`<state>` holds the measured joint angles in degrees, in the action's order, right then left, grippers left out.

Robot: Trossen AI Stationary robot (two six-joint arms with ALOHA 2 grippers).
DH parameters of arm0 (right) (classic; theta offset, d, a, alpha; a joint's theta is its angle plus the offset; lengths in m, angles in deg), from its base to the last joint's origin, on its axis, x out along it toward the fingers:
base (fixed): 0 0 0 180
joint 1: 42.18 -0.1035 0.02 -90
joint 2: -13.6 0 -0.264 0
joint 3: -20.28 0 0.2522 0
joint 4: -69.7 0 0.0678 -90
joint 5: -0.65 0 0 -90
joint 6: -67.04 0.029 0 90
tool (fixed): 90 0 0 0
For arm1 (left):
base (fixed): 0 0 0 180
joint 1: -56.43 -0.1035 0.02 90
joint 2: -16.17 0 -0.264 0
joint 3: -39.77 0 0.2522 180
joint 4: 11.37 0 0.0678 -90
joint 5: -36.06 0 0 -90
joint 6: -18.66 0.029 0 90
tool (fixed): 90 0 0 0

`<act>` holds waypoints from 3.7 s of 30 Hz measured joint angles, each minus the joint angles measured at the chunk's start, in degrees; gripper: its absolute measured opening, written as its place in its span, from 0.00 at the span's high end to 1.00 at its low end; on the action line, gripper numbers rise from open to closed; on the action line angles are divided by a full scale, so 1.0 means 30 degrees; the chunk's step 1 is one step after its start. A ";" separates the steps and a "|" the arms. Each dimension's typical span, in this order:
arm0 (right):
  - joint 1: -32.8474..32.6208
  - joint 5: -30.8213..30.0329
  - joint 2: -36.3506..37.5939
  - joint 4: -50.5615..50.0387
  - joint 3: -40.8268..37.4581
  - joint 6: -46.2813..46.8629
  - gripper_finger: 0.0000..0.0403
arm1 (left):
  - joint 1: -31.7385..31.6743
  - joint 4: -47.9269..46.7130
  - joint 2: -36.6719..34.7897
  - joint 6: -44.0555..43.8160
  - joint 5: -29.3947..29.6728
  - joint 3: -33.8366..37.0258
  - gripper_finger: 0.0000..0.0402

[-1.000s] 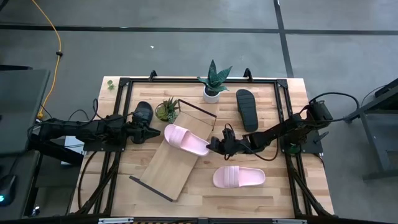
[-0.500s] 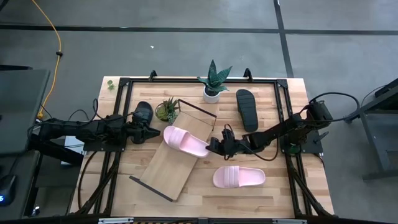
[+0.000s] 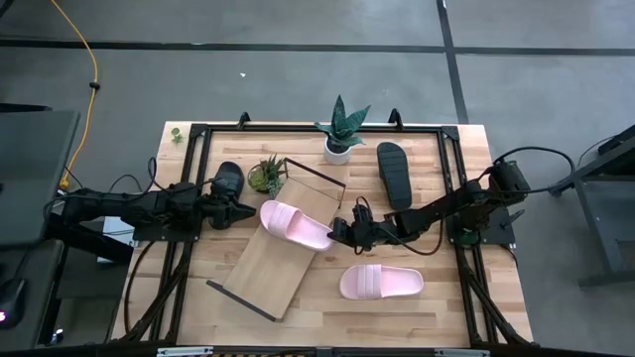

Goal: Pick and place slides into the shelf
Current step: Put the top pink slide on the shelf, then put the pink slide on the shelf

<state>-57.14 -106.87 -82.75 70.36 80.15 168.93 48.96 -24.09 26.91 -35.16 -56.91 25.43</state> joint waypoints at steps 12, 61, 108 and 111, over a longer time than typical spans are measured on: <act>0.0190 0.0357 -0.2231 -0.0703 0.2323 -0.0285 0.89 | 0.0005 0.0007 0.0000 0.0000 -0.0015 0.0000 0.68; -0.1058 -0.2383 -0.1201 -0.4359 0.2725 0.0384 0.65 | 0.0002 0.0029 0.0007 0.0007 -0.0160 0.0000 0.68; -0.9843 -0.2105 0.4051 -1.5646 0.1821 0.9051 0.65 | -0.0002 0.0022 0.0007 -0.0007 -0.0226 0.0007 0.68; -0.9892 -0.2165 0.3444 -1.5154 0.1814 0.8943 0.65 | 0.0005 0.0022 0.0007 -0.0015 -0.0233 0.0000 0.68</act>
<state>-86.82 -113.36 -72.42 24.90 85.59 195.76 48.97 -24.03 26.94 -35.20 -57.60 25.43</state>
